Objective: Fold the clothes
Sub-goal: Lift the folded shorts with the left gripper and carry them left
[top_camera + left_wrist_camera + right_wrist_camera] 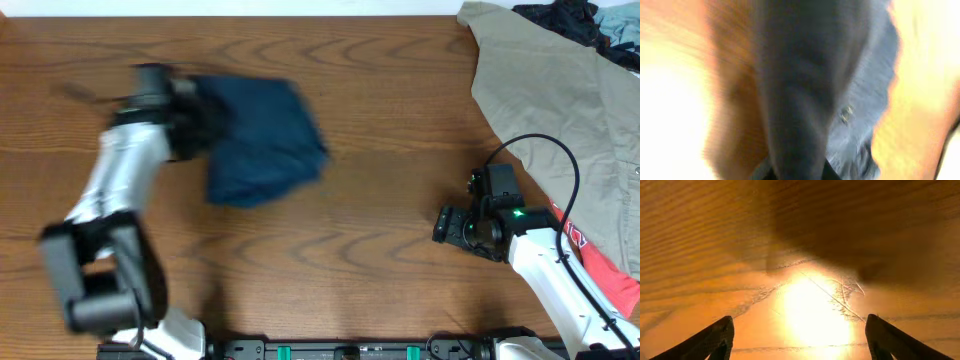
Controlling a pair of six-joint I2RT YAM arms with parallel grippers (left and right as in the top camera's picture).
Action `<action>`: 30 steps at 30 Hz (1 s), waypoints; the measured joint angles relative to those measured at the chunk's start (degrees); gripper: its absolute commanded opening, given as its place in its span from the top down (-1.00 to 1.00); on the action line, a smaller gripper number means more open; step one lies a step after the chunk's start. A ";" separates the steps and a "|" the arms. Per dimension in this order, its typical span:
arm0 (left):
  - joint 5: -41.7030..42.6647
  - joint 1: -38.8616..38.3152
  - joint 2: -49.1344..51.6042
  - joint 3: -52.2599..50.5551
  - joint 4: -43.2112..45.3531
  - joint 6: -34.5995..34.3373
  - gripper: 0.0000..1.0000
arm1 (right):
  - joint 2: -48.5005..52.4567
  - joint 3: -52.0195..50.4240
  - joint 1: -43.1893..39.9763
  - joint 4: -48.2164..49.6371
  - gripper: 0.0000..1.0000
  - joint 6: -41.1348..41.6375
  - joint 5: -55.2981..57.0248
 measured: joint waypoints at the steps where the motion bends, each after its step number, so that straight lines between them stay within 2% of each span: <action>1: -0.26 3.65 -0.79 0.11 -0.66 -0.50 -0.18 | 0.00 0.00 0.00 -0.04 -0.65 -0.02 0.00; 2: -0.31 7.65 -1.40 0.31 -1.73 -1.40 -0.91 | 0.00 0.00 0.00 -0.07 -0.65 0.00 0.00; 3: -0.28 11.45 -1.79 0.35 -2.91 -2.38 -0.96 | 0.00 0.00 0.00 -0.09 -0.65 -0.02 0.00; 7: 0.59 21.94 -1.84 0.33 -8.31 -5.27 -0.96 | 0.00 0.02 0.00 0.37 -0.66 0.00 0.00; 13: 2.73 24.52 -1.86 0.35 -12.37 -5.22 -0.96 | 0.00 0.04 0.00 0.79 -0.66 -0.02 0.00; 19: 4.35 18.69 -1.86 0.33 -13.09 -0.92 -0.96 | 0.00 0.04 0.00 0.79 -0.66 -0.02 0.00; 26: 4.74 6.88 -1.86 0.35 -14.60 3.65 -0.95 | 0.00 0.04 0.00 0.81 -0.67 0.00 0.00; 30: 1.42 -0.09 -1.86 0.33 -14.58 4.98 -0.96 | 0.00 0.04 0.00 0.81 -0.67 -0.02 0.00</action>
